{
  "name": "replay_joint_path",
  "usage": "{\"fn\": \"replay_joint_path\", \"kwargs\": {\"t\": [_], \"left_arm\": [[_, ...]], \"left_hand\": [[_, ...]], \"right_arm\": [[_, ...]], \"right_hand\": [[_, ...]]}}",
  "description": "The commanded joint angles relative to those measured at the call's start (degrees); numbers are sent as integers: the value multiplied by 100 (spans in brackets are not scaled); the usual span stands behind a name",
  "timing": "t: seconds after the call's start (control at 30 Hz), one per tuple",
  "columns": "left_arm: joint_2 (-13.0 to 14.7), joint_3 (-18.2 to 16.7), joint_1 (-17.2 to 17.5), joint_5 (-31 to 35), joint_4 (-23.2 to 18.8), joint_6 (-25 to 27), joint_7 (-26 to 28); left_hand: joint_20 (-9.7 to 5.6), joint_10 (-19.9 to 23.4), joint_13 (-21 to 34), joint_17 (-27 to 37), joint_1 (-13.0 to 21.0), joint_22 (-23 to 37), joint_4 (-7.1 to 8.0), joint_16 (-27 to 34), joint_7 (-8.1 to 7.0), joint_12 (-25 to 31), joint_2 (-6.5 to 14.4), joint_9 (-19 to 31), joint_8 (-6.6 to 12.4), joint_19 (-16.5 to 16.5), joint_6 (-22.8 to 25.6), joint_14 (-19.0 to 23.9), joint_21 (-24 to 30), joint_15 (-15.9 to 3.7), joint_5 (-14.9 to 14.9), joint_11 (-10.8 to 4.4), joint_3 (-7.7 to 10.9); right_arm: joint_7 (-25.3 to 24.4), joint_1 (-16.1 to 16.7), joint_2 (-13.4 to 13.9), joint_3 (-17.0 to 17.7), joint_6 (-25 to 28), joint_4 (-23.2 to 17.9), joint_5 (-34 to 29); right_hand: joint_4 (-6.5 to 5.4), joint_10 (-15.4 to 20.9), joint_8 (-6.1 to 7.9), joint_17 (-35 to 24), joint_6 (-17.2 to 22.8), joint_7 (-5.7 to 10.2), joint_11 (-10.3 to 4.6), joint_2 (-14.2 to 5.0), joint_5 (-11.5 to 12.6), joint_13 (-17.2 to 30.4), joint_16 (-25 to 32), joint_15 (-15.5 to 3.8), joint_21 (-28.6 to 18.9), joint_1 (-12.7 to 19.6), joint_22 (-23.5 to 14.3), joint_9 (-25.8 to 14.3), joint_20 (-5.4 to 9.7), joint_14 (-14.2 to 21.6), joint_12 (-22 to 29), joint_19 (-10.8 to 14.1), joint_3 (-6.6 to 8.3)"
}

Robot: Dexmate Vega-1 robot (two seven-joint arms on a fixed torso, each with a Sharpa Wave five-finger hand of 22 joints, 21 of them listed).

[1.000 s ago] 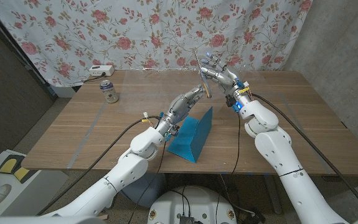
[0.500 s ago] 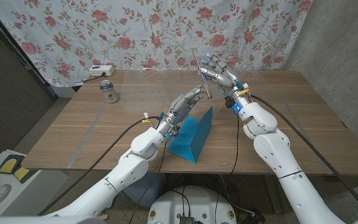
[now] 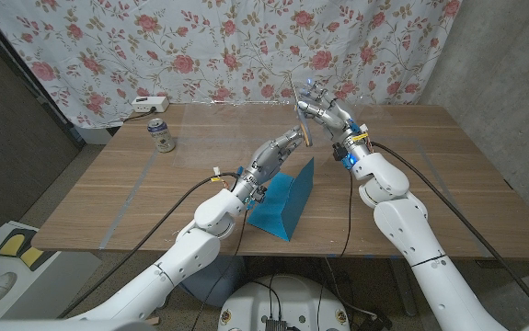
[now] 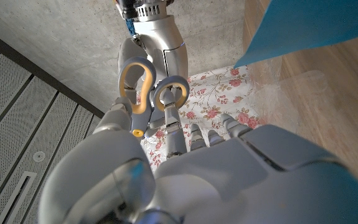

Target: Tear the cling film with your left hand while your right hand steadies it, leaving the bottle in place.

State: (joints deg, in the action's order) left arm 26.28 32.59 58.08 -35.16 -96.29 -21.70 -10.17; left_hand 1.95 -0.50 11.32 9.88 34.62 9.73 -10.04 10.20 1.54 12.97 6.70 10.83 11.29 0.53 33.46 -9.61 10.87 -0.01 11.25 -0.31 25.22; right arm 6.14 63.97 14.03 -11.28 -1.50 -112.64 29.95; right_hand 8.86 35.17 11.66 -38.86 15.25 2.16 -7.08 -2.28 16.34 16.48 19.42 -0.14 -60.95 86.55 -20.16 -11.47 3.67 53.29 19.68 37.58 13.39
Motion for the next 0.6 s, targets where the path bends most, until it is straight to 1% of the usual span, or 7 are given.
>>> {"fn": "replay_joint_path", "kwargs": {"t": [0.03, 0.27, 0.4, 0.43, 0.57, 0.6], "left_arm": [[-46, 23, -3, 49, 45, -12, 41], [-57, 32, 15, 74, 11, 22, 108], [-54, 34, 28, 104, -14, 20, 141], [-49, 37, 24, 89, -11, 18, 115], [-42, 39, 36, 102, -25, 8, 120], [-41, 37, 44, 107, -32, 6, 129]], "left_hand": [[0, 33, 21, 5, 89, 15, 8, 50, 22, 48, -5, 13, 31, 42, 59, 48, 47, 18, 36, -3, 56], [0, 36, 21, 5, 98, 16, 16, 55, 25, 47, -18, 14, 33, 67, 83, 81, 51, 14, 34, -14, 51], [-1, 47, 22, 5, 96, 17, 24, 52, 36, 50, -32, 14, 35, 78, 100, 88, 52, 5, 31, -7, 43], [-2, 49, 22, 5, 95, 17, 25, 52, 36, 50, -34, 14, 36, 79, 105, 88, 52, 4, 30, -9, 41], [-2, 48, 22, 5, 88, 18, 32, 49, 44, 49, -53, 15, 34, 82, 110, 91, 50, 16, 25, -11, 29], [-42, 59, 22, 6, 70, 18, 39, 46, 20, 52, -88, 15, 42, 86, 146, 92, 48, -20, 17, -45, 7]], "right_arm": [[-161, 92, -7, 1, -118, -52, -27], [-181, 113, 27, -73, -271, -16, -132], [-339, 158, 13, -130, -360, -55, -227], [-344, 156, 32, -144, -362, -58, -234], [-416, 164, 64, -200, -399, -53, -270], [-422, 161, 86, -216, -421, -45, -301]], "right_hand": [[-6, 19, 32, -38, 32, 39, -37, 0, 30, 7, 30, -1345, -37, 16, -1, -9, 677, 789, -5, -18, 30], [-7, 26, 38, -44, 52, 36, -37, -1, 37, 4, 21, -1343, -65, 12, 17, -9, 676, 799, -10, -34, 36], [-8, 31, 42, -47, 66, 40, -53, -4, 41, 2, 16, -1342, -82, 10, 27, -9, 678, 808, -12, -44, 40], [-8, 47, 42, -48, 69, 41, -30, -3, 43, 1, 13, -1343, -90, 9, 32, -9, 677, 811, -8, -48, 42], [-6, 49, 43, -50, 73, 44, -43, 1, 46, 0, 7, -1344, -105, 9, 41, -9, 679, 813, -11, -56, 44], [-5, 46, 43, -51, 76, 43, -49, 1, 46, -1, 6, -1344, -109, 9, 43, -9, 680, 815, -13, -58, 44]]}}
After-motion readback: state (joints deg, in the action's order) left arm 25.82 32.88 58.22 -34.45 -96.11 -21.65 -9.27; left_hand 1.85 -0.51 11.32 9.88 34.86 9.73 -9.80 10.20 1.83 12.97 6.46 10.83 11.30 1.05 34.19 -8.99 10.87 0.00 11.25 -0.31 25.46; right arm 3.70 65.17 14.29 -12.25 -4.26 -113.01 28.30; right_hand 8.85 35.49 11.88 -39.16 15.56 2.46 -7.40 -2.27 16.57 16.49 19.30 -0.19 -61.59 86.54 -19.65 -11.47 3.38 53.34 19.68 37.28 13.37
